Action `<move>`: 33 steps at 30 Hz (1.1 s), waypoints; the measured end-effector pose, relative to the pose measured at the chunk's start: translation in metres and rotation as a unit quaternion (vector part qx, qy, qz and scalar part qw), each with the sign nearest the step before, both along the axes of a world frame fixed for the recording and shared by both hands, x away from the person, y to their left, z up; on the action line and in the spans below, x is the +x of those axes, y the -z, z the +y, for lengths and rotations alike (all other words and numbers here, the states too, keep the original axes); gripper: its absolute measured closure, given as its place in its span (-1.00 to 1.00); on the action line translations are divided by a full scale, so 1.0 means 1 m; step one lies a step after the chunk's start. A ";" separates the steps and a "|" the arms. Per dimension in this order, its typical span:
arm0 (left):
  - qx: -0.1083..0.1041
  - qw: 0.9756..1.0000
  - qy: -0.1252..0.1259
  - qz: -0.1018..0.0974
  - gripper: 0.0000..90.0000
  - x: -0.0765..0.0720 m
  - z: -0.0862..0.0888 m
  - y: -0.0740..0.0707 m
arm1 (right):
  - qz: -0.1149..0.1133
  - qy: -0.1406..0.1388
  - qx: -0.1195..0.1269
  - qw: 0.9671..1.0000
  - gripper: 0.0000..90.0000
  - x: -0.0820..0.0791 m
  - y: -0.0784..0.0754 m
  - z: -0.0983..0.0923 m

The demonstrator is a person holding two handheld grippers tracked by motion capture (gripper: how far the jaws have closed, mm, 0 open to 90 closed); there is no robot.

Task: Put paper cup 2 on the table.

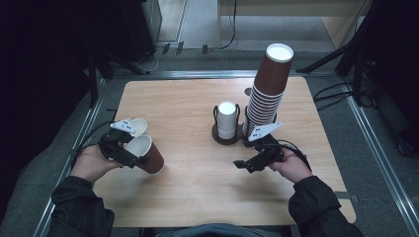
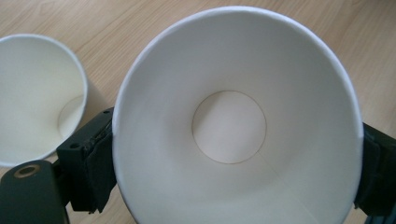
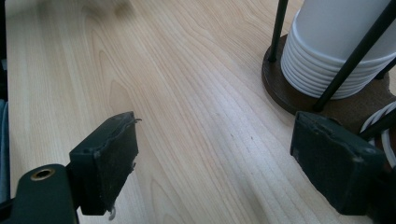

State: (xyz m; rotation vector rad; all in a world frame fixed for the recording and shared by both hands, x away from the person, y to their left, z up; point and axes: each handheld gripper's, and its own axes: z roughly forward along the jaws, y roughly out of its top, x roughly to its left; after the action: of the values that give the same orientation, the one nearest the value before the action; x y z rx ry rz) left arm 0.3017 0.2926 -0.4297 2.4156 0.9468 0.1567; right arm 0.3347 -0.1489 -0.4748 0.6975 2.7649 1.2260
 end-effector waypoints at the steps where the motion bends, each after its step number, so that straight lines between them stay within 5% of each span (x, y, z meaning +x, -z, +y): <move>1: 0.002 1.000 -0.003 0.001 -0.81 0.000 0.001 0.001 | 0.000 0.000 -0.001 1.000 -0.66 0.000 0.000 0.000; 23: 0.066 0.997 -0.033 -0.008 -0.85 0.004 0.010 0.015 | 0.000 0.002 -0.007 1.000 -0.66 0.002 0.003 -0.001; 33: 0.071 0.997 -0.033 -0.003 -0.87 0.005 0.008 0.020 | -0.001 0.003 -0.007 1.000 -0.66 0.003 0.003 -0.001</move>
State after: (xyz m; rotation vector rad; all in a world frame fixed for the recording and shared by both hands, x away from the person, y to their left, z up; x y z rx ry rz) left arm 0.3062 0.3002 -0.4500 2.5111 1.0462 0.2638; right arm 0.3374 -0.1500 -0.4779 0.7016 2.7652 1.2042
